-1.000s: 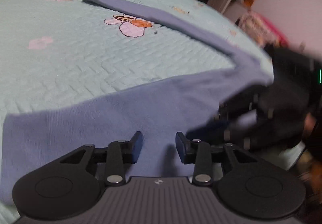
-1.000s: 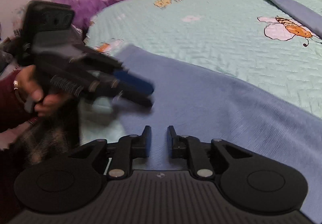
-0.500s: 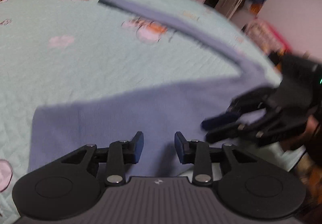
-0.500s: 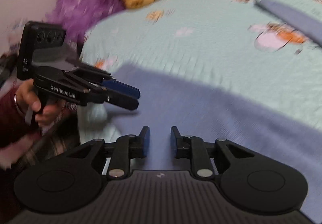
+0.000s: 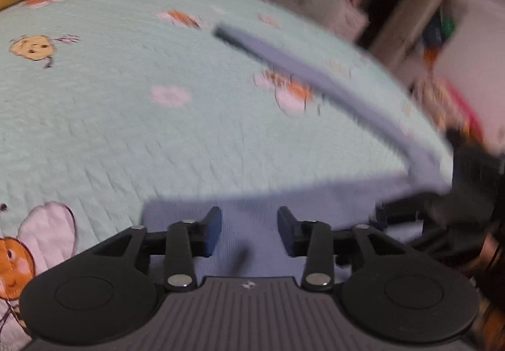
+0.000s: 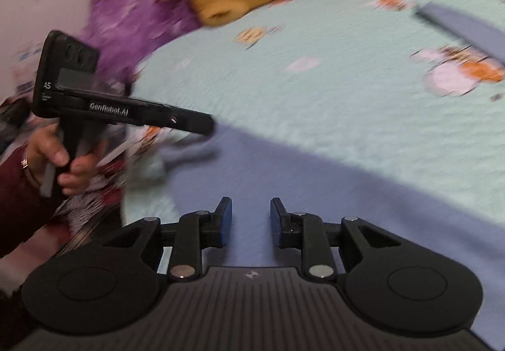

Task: Fold clothes

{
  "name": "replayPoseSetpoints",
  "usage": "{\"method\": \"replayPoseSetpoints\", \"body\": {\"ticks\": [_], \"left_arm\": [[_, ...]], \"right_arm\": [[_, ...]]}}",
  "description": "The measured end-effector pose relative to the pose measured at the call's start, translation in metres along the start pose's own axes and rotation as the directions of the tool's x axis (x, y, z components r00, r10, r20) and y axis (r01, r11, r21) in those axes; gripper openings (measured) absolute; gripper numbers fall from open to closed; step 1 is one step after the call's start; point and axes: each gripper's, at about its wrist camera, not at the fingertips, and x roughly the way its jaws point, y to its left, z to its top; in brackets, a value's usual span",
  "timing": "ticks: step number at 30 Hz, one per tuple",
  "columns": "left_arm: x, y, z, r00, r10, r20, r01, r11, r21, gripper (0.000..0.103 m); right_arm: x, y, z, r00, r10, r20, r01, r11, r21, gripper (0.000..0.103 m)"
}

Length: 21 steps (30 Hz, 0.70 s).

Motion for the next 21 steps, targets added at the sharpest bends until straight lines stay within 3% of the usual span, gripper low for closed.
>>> {"method": "replayPoseSetpoints", "body": {"ticks": [1, 3, 5, 6, 8, 10, 11, 13, 14, 17, 21], "left_arm": [[0.011, -0.001, -0.002, 0.999, 0.050, -0.014, -0.049, 0.999, 0.019, 0.037], [0.019, 0.006, 0.005, 0.993, 0.116, 0.004, -0.116, 0.992, -0.042, 0.020], [0.019, 0.004, 0.016, 0.979, 0.202, 0.030, -0.198, 0.976, -0.094, 0.014], [0.017, -0.002, 0.020, 0.971, 0.234, 0.052, -0.229, 0.969, -0.090, 0.016], [0.011, -0.023, 0.021, 0.978, 0.198, 0.070, -0.196, 0.980, -0.037, 0.017], [0.010, -0.045, 0.018, 0.996, 0.071, 0.051, -0.072, 0.997, 0.018, 0.026], [0.011, -0.054, 0.014, 0.999, 0.023, 0.027, -0.024, 0.999, 0.046, 0.035], [0.019, -0.067, 0.002, 0.999, -0.020, -0.041, 0.024, 0.996, 0.090, 0.038], [0.026, -0.068, -0.003, 0.998, -0.009, -0.063, 0.015, 0.995, 0.096, 0.038], [0.039, -0.056, 0.000, 0.998, 0.022, -0.065, -0.020, 0.999, 0.035, 0.025], [0.043, -0.051, 0.012, 0.995, 0.075, -0.063, -0.076, 0.997, -0.014, 0.024]], "right_arm": [[0.007, -0.003, 0.003, 1.000, -0.016, 0.006, 0.016, 1.000, 0.009, 0.026], [0.017, -0.009, 0.009, 0.998, -0.050, 0.025, 0.050, 0.998, 0.033, 0.020], [0.010, -0.019, 0.016, 0.990, -0.110, 0.092, 0.100, 0.990, 0.103, 0.017], [0.004, -0.022, 0.019, 0.983, -0.136, 0.122, 0.119, 0.984, 0.135, 0.019], [-0.023, -0.026, 0.014, 0.976, -0.149, 0.162, 0.123, 0.979, 0.161, 0.024], [-0.055, -0.025, -0.002, 0.971, -0.168, 0.172, 0.140, 0.976, 0.165, 0.028], [-0.072, -0.026, -0.013, 0.970, -0.181, 0.165, 0.154, 0.974, 0.164, 0.029], [-0.097, -0.031, -0.036, 0.974, -0.198, 0.108, 0.179, 0.970, 0.165, 0.031], [-0.107, -0.034, -0.047, 0.976, -0.204, 0.076, 0.189, 0.967, 0.169, 0.031], [-0.113, -0.057, -0.066, 0.979, -0.202, 0.028, 0.191, 0.956, 0.221, 0.029], [-0.083, -0.090, -0.032, 0.965, -0.244, 0.097, 0.217, 0.950, 0.223, 0.016]]}}
